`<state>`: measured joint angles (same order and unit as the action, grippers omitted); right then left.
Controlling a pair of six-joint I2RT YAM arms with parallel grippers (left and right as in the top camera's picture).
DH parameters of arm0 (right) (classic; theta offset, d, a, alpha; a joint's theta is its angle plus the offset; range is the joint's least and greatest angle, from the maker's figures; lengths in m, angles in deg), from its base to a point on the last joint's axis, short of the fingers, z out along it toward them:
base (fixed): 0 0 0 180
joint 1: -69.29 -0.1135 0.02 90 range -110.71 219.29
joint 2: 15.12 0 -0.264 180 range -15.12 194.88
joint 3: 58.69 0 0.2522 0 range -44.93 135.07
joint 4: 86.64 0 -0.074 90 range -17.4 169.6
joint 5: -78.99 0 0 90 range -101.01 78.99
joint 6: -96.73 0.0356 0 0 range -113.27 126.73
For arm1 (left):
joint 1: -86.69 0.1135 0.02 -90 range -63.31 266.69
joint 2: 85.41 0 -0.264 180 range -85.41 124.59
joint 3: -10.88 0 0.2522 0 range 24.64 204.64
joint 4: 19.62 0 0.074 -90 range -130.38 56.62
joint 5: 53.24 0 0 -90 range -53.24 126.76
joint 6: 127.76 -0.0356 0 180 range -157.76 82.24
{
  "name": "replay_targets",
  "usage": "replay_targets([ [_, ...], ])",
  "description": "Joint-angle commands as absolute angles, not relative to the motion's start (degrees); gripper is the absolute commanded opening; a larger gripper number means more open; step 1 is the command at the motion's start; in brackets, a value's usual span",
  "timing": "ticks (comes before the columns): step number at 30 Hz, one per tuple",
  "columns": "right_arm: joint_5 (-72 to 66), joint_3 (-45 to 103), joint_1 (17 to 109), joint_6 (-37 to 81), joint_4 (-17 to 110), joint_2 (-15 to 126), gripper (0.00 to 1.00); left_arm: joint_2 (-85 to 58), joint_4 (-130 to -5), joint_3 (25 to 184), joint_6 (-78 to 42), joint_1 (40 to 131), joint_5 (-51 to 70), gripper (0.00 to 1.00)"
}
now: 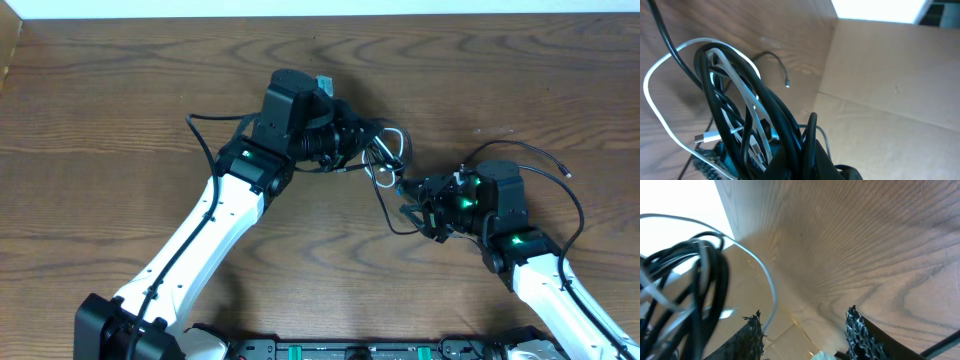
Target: Untangle cables
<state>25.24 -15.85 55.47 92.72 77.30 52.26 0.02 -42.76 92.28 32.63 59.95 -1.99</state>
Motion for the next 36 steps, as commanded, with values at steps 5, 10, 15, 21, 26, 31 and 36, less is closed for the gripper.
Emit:
replay_targets([
  [5,24.5,-15.8,55.3,98.8,78.9,52.7,0.56,-1.2,-38.5,93.7,30.1,58.4,-4.4,0.08],
  [10,24.0,-15.8,55.3,103.6,83.0,52.8,0.59,-1.2,-36.6,93.8,26.2,56.3,-4.4,0.08],
  [15,22.9,-15.8,55.3,103.9,83.5,52.8,0.59,-1.2,-36.6,93.7,23.6,56.1,-4.4,0.08],
  [21,13.9,-15.8,55.4,87.7,82.5,52.9,0.6,-1.2,-34.4,93.7,10.7,56.1,-5.5,0.08],
  [26,13.0,-15.8,55.4,76.5,82.3,52.9,0.61,-1.2,-31.9,93.7,9.0,56.1,-9.2,0.08],
  [31,13.9,-15.8,55.4,77.4,86.0,53.1,0.66,-1.2,-31.2,93.7,11.3,56.1,-10.4,0.08],
  [36,17.9,-15.8,55.4,76.0,91.3,54.7,0.69,-1.2,-30.2,93.8,14.6,56.3,-10.6,0.08],
])
